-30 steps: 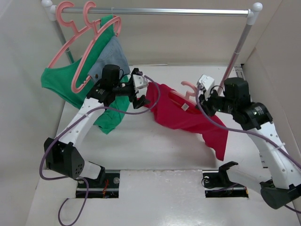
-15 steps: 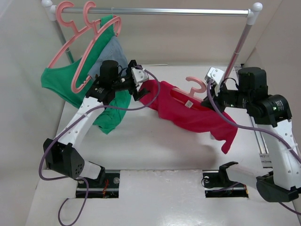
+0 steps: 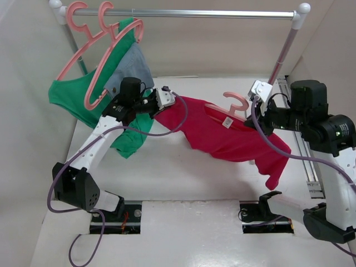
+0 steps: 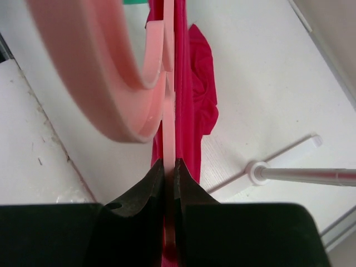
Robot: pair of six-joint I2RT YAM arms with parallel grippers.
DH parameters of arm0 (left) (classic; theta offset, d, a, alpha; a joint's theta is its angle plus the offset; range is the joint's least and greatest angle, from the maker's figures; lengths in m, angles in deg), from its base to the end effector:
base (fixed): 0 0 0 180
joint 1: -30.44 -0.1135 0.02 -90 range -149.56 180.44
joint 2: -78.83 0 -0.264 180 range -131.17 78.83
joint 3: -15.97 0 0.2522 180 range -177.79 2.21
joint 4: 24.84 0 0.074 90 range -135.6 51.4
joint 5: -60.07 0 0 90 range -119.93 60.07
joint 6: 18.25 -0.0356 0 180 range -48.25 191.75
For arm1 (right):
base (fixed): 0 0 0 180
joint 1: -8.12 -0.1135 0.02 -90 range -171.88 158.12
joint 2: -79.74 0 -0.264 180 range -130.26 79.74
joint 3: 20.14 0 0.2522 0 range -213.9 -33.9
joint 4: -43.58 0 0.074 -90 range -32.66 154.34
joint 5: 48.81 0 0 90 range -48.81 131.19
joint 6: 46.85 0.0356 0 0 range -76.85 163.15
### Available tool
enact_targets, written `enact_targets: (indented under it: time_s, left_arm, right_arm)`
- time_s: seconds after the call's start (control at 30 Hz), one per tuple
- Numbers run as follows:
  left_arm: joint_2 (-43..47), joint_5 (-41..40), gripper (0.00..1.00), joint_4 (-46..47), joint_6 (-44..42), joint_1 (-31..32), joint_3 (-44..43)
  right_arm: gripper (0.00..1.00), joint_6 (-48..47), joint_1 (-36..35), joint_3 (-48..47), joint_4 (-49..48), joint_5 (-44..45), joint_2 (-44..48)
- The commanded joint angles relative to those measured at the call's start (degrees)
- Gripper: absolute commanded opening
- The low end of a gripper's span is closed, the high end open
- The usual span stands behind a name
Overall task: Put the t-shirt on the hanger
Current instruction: Place tshirt on hanger, then hang the hanger with tshirt onto the clothesline
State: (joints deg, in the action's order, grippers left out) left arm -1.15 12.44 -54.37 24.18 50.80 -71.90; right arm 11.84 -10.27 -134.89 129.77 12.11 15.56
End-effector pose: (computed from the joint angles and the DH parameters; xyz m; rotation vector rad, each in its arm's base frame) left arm 0.2890 -0.1328 0.3711 1.4012 1.2306 -0.3913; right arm 0.1375 0.0639 0.4847 -1.1445 1.8007 0.4228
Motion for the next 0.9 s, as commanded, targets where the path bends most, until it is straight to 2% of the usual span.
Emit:
enact_targets:
  time_s: [0.0, 0.1, 0.13, 0.17, 0.23, 0.43, 0.67, 0.87]
  left_arm:
    - [0.97, -3.43, 0.00, -0.14, -0.60, -1.72, 2.47]
    - [0.97, -5.02, 0.00, 0.48, 0.81, -1.73, 3.09]
    - [0.97, -5.63, 0.05, 1.87, 1.34, -1.73, 3.61]
    - [0.97, -5.63, 0.28, 2.49, 3.52, -1.73, 3.62]
    - [0.97, -5.02, 0.98, 3.03, 5.99, -1.73, 3.09]
    - [1.49, -3.52, 1.00, 7.42, 14.43, -1.73, -0.95]
    - [2.55, -0.54, 1.00, 5.75, 15.49, -1.20, -0.78]
    - [5.27, -1.06, 1.00, 5.22, 15.49, -0.14, 3.34]
  right_arm:
    - [0.00, -1.39, 0.38, -5.26, -0.62, 0.60, 0.29]
    - [0.00, -0.69, 0.38, -7.90, -0.09, 1.92, 0.29]
    - [0.00, -0.16, 0.38, -8.69, -0.09, 3.14, -0.50]
    - [0.00, 0.80, 0.38, -9.48, -0.09, 4.37, -1.03]
    - [0.00, 4.13, 0.38, -12.29, -0.62, 7.88, -3.48]
    - [0.00, 10.82, 0.38, -22.81, -1.14, 23.00, -10.51]
    - [0.00, 13.82, 2.92, -40.31, -2.45, 35.75, -18.68]
    - [0.00, 15.75, 2.92, -40.79, -11.50, 40.15, -17.21]
